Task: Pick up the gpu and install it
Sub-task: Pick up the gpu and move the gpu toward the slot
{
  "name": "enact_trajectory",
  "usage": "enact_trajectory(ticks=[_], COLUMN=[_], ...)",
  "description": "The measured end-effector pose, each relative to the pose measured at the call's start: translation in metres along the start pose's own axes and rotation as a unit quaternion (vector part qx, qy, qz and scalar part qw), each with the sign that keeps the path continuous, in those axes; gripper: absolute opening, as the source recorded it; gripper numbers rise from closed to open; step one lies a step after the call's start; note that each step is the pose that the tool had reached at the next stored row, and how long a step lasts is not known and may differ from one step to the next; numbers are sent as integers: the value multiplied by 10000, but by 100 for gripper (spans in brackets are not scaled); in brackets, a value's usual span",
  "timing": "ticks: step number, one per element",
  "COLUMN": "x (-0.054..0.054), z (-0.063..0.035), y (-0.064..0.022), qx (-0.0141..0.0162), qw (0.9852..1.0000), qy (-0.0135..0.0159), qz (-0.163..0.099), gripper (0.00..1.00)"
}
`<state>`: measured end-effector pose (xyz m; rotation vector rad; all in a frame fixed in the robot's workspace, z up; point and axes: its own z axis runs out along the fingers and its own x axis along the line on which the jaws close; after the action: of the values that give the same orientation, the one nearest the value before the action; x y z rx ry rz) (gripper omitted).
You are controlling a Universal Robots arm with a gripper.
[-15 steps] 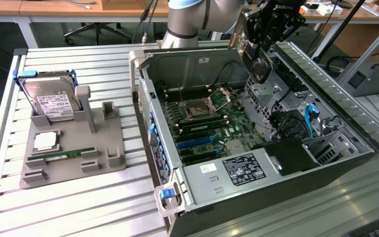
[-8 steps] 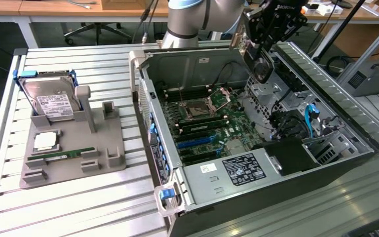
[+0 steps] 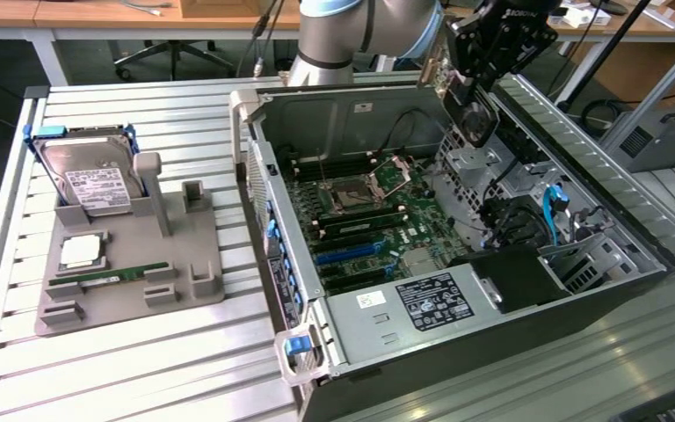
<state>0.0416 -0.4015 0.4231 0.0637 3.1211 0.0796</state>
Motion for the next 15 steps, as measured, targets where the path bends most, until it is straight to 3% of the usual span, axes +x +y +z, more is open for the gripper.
enact_trajectory(ticks=[5, 10, 15], x=[-9, -14, -14], z=[-2, -8, -8], y=[-33, -156, -160], qx=[0, 0, 1], qw=[10000, 10000, 10000], qy=[0, 0, 0], qz=[0, 0, 0], gripper=[27, 27, 27])
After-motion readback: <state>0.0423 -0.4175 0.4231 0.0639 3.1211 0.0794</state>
